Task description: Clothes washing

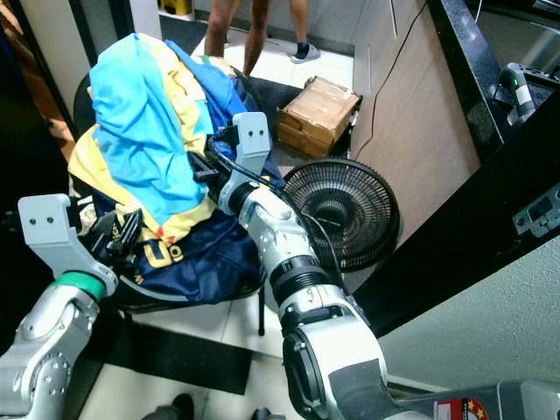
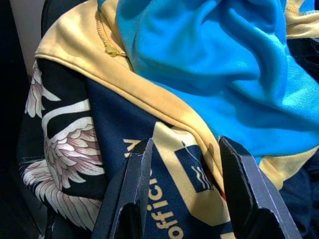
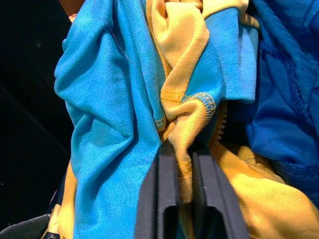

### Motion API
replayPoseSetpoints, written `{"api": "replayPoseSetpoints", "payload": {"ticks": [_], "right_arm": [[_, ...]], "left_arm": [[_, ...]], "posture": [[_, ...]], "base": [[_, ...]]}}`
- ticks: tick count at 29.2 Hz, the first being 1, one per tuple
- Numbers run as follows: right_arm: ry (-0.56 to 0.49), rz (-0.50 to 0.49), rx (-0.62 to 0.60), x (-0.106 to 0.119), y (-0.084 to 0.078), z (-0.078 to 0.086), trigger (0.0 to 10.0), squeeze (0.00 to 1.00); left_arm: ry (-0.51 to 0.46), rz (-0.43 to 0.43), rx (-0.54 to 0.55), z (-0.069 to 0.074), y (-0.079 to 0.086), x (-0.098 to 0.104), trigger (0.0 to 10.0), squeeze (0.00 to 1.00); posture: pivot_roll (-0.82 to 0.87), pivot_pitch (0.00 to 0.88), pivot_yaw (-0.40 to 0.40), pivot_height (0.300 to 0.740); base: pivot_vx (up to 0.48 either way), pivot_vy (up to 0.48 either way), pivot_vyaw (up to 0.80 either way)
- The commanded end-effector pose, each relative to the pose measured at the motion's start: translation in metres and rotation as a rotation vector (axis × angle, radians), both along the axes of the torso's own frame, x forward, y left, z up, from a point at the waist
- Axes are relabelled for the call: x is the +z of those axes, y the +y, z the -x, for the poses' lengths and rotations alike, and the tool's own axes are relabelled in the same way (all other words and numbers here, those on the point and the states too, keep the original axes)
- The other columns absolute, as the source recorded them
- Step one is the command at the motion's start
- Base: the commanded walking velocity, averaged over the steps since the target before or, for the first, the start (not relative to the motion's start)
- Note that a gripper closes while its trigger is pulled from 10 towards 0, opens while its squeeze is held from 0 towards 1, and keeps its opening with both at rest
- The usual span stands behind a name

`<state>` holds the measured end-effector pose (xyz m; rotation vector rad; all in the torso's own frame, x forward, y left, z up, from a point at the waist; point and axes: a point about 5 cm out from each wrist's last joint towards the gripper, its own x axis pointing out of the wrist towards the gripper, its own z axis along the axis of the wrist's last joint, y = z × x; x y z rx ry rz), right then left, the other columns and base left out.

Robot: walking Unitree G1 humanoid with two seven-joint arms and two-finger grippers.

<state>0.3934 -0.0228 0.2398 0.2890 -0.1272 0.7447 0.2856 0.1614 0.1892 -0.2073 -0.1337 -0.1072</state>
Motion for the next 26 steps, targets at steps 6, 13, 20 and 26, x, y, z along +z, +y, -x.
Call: {"api": "replayPoseSetpoints", "payload": {"ticks": [6,13,20,26], "right_arm": [[-0.002,-0.023,-0.002,0.001,-0.003,-0.001,0.0,0.0],[-0.049,-0.059,-0.004,0.018,-0.008,-0.003,0.0,0.0],[-0.601,-0.571,-0.443,0.168,-0.104,0.014,0.0,0.0],[-0.825,-0.608,-0.665,0.217,-0.167,0.043,0.0,0.0]], "left_arm": [[0.007,0.01,-0.015,-0.001,-0.004,-0.003,10.0,0.0],[-0.005,0.018,-0.023,-0.005,-0.006,-0.002,10.0,0.0],[-0.031,0.031,-0.002,-0.01,-0.001,0.003,10.0,0.0],[-0.044,0.042,0.01,-0.016,0.001,0.005,10.0,0.0]], "posture": [[0.08,0.166,-0.047,0.74],[0.07,0.135,-0.05,0.74],[0.08,0.116,-0.052,0.74],[0.07,0.096,-0.045,0.74]], "base": [[0.0,0.0,0.0],[0.0,0.0,0.0],[0.0,0.0,0.0],[0.0,0.0,0.0]]}}
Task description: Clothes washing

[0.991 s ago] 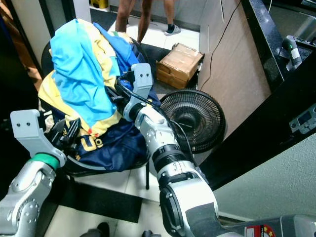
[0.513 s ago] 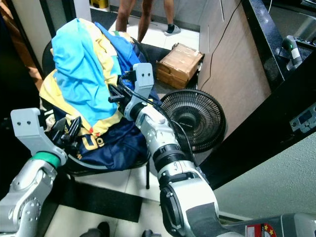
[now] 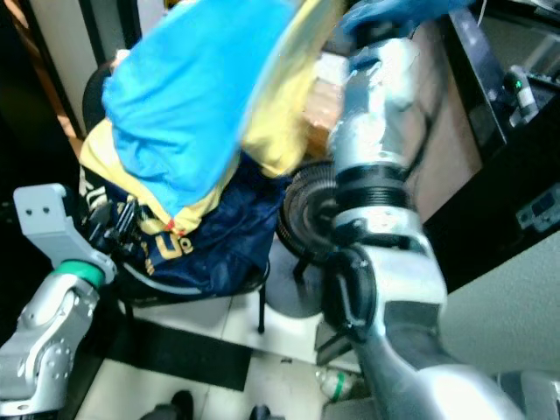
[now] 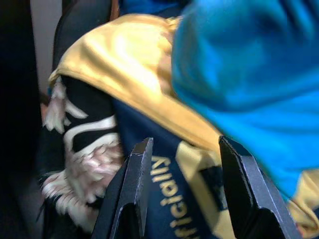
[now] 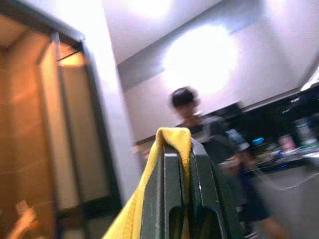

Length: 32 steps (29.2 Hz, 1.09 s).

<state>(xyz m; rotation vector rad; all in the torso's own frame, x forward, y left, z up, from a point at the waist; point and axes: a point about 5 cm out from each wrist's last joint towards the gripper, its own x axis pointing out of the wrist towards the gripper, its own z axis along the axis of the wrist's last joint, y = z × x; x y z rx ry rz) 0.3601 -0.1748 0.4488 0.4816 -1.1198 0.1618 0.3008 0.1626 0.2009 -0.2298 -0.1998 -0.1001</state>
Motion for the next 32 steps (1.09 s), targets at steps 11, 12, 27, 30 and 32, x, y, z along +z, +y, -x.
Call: {"api": "replayPoseSetpoints", "payload": {"ticks": [11,12,27,30,32], "right_arm": [[0.197,0.1,-0.088,-0.035,-0.015,-0.016,0.0,0.0],[0.291,0.157,-0.034,-0.054,-0.006,-0.025,0.0,0.0],[0.777,0.381,0.117,-0.219,0.037,-0.028,10.0,0.0],[0.789,0.35,0.116,-0.219,0.033,-0.025,10.0,0.0],[0.784,0.334,0.109,-0.218,0.031,-0.024,10.0,0.0]], "left_arm": [[0.002,0.01,-0.018,-0.006,-0.003,-0.003,10.0,0.0],[0.001,0.009,-0.017,-0.007,-0.002,-0.003,10.0,0.0],[-0.005,-0.038,-0.075,-0.007,-0.01,-0.004,10.0,0.0],[-0.009,-0.056,-0.07,-0.008,-0.01,-0.004,10.0,0.0],[-0.012,-0.068,-0.069,-0.008,-0.01,-0.004,10.0,0.0]], "posture": [[0.07,0.075,-0.037,0.74],[0.07,0.075,-0.037,0.74],[0.08,0.058,-0.049,0.74],[0.08,0.058,-0.049,0.74],[0.08,0.058,-0.049,0.74]], "base": [[0.0,0.0,0.0],[0.0,0.0,0.0],[0.0,0.0,-0.04],[0.0,0.0,-0.8],[0.0,0.0,-0.8]]}}
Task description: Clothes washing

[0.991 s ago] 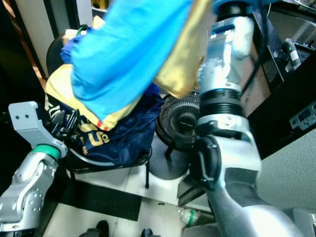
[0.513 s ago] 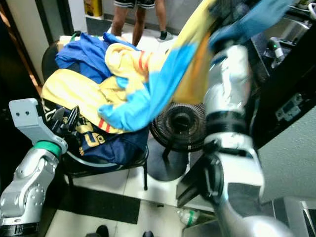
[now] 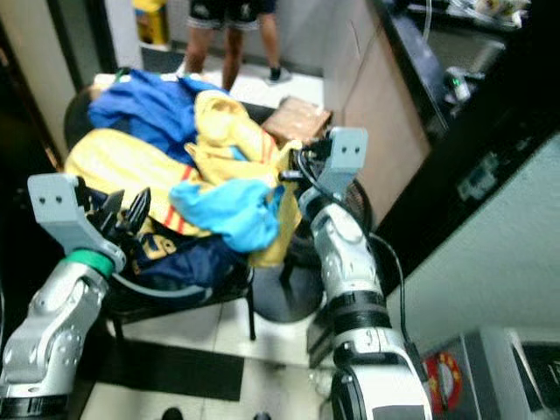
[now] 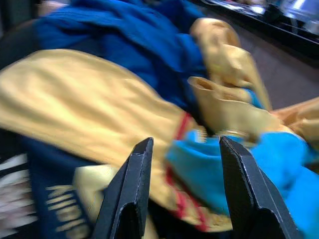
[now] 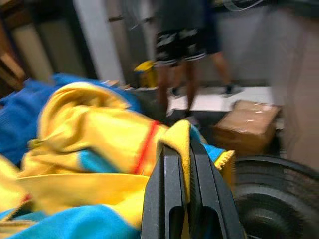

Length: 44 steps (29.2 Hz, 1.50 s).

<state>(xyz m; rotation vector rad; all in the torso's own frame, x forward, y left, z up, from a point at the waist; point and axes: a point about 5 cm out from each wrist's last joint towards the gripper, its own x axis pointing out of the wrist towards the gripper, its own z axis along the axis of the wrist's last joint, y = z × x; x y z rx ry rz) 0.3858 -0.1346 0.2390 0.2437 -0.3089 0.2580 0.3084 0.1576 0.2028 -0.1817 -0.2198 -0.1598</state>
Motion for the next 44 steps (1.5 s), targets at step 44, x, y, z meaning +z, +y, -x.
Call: {"api": "replayPoseSetpoints", "payload": {"ticks": [44], "right_arm": [[-0.432,-0.591,0.359,0.132,-0.027,0.039,10.0,0.0]], "left_arm": [[-0.035,-0.038,-0.029,-0.001,-0.004,0.007,10.0,0.0]], "posture": [[0.09,0.029,-0.061,0.74]], "base": [[0.0,0.0,-0.8]]}}
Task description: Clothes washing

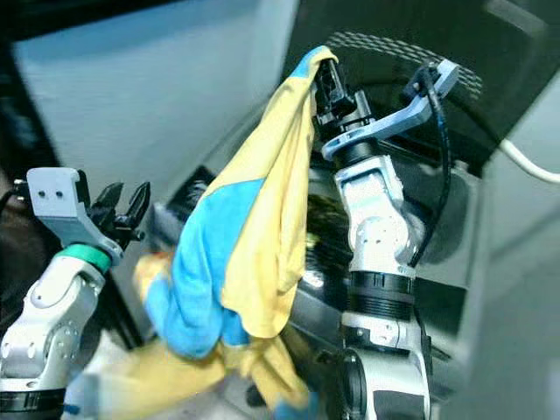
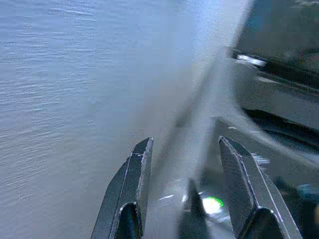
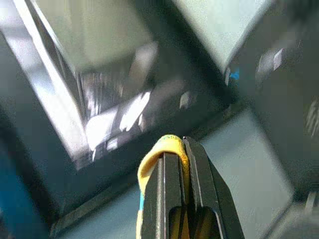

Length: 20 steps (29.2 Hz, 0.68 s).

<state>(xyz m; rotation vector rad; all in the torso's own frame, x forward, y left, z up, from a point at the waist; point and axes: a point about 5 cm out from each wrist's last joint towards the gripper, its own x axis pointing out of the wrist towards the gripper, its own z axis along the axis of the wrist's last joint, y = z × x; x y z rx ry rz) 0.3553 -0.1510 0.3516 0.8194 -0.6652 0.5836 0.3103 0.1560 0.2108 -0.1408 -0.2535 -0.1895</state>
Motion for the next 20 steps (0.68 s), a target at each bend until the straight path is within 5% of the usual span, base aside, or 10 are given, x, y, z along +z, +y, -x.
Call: {"api": "replayPoseSetpoints", "payload": {"ticks": [1,9,11,20], "right_arm": [[-0.088,-0.05,-0.042,0.021,-0.011,0.009,10.0,0.0],[-0.075,0.055,-0.123,0.024,0.0,0.006,10.0,0.0],[-0.051,0.224,-0.166,0.018,0.017,0.002,10.0,0.0],[0.007,0.318,-0.175,0.005,0.033,-0.002,10.0,0.0]], "left_arm": [[0.003,0.003,-0.007,0.001,-0.002,-0.001,10.0,0.0],[0.004,0.007,0.003,0.0,-0.001,0.0,10.0,0.0],[0.012,0.007,0.018,-0.001,0.002,0.001,10.0,0.0],[-0.001,0.006,0.013,0.0,0.0,0.003,10.0,0.0]], "posture": [[0.09,0.029,-0.061,0.74],[0.09,0.029,-0.06,0.74],[0.09,0.031,-0.058,0.74],[0.08,0.032,-0.057,0.74]], "base": [[0.0,0.0,-0.8],[0.0,0.0,-0.8],[0.0,0.0,-0.8],[0.0,0.0,-0.8]]}}
